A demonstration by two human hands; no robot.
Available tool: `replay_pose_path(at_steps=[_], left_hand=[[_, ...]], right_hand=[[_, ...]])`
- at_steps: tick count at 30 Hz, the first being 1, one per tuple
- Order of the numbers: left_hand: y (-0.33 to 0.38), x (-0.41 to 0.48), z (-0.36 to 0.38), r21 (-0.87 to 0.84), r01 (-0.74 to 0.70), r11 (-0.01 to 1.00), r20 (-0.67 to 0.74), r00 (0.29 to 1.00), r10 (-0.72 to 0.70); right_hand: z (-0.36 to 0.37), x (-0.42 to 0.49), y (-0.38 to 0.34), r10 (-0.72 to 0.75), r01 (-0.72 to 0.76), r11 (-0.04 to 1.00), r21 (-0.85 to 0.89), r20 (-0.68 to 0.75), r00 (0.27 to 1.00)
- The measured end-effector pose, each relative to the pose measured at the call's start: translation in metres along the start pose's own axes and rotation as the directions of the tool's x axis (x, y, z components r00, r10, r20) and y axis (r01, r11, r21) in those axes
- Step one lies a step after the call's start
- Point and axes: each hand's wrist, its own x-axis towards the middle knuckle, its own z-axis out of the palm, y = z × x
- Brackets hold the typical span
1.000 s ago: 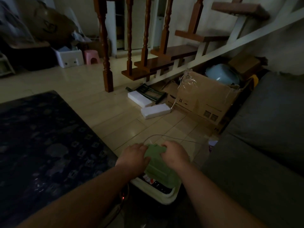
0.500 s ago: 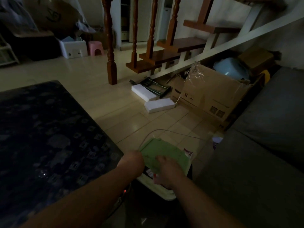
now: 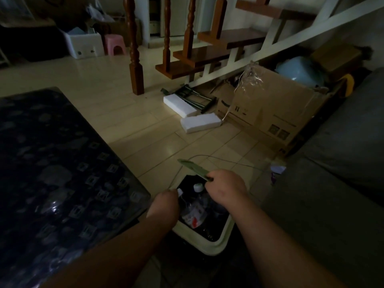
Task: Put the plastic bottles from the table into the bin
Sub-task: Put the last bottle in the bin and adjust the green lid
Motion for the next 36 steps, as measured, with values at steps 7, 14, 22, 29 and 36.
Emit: replay_pose_path(at_steps=[7, 14, 22, 29, 36], left_hand=[[0.019, 0.005, 0.021, 0.093, 0.025, 0.995, 0.081, 0.996, -0.033], [0.015, 0.011, 0.017, 0.191, -0.027, 0.981, 0.269, 0.963, -0.026], [0.026, 0.002, 0.051, 0.384, -0.256, 0.887, 0.258, 0.952, 0.162], [0.016, 0.031, 0.056, 0.414, -0.482, 0.772, 0.289, 0.874, 0.39], [0.021, 0.06, 0.069, 0.462, -0.319, 0.828, 0.398, 0.909, 0.128]], right_hand=[[0.004, 0.004, 0.0, -0.054, 0.053, 0.998, -0.032, -0.009, 0.999], [-0.001, -0.003, 0.006, -0.075, 0.075, 0.997, -0.004, 0.002, 0.997], [-0.015, 0.014, 0.007, -0.031, 0.032, 0.999, 0.042, -0.015, 0.999], [-0.02, 0.03, 0.014, -0.038, 0.038, 0.996, 0.078, 0.001, 0.999], [-0.02, 0.038, 0.025, -0.052, 0.051, 0.994, 0.099, 0.007, 0.999]])
